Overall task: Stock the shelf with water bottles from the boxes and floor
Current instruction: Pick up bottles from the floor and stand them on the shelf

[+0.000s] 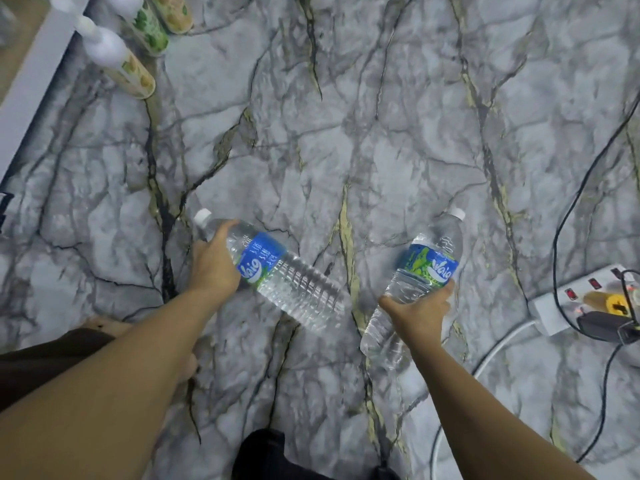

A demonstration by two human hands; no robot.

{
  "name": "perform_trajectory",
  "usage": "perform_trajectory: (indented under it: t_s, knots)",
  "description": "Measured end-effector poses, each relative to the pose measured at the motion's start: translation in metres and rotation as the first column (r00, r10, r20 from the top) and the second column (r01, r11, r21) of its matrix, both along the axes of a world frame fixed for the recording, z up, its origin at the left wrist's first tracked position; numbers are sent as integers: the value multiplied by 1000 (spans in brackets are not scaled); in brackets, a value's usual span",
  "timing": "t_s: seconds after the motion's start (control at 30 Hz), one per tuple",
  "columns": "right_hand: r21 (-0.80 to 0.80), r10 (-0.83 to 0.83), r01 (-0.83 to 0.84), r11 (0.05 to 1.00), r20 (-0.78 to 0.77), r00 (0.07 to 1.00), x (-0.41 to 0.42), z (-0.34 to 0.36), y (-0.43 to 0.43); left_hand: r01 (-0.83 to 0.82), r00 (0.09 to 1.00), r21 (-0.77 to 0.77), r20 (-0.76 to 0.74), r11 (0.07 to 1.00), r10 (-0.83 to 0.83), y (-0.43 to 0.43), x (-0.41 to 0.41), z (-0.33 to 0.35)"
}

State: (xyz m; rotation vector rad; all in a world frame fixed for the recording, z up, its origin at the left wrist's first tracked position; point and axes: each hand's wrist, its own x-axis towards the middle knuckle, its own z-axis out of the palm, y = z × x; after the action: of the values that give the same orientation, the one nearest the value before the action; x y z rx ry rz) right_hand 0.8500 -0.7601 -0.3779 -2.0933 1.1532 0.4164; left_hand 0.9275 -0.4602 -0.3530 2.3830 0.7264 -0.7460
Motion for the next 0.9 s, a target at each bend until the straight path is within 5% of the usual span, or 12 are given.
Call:
perform_trajectory:
  t_s: [0.07, 0.13, 0.23, 0.43, 0.5, 0.67, 0.8, 0.9]
  knots:
    - [-15, 50, -50, 999, -22, 999, 2, 0, 6, -12, 1000, -1, -2, 1000, 12, 0, -4, -1]
    - [-19, 103, -104, 994, -23, 994, 4, 0, 8, -235, 970, -105, 32, 966, 239, -15, -5, 7]
    - [-28, 116, -117, 993, -22, 993, 4, -1, 7, -525, 842, -291, -41, 800, 538, -43, -22, 10]
    - [-52, 126, -126, 991, -7, 992, 4, 1, 8, -694, 719, -397, -332, 601, 610, -70, -58, -10]
    - [-48, 124, -124, 991, -17, 992, 4, 2, 7, -655, 755, -397, -328, 642, 568, -63, -58, -11]
    - [-74, 184, -185, 980, -18, 983, 5, 4, 18, -310, 934, -158, -233, 937, 270, -38, -70, 1]
    - [-46, 404, -402, 914, 24, 915, -4, 0, 38, -192, 957, -124, -244, 973, 158, -32, -81, 4]
    - [60, 463, -467, 882, 74, 883, -16, -2, 65, -249, 946, -160, -250, 955, 205, -38, -85, 3]
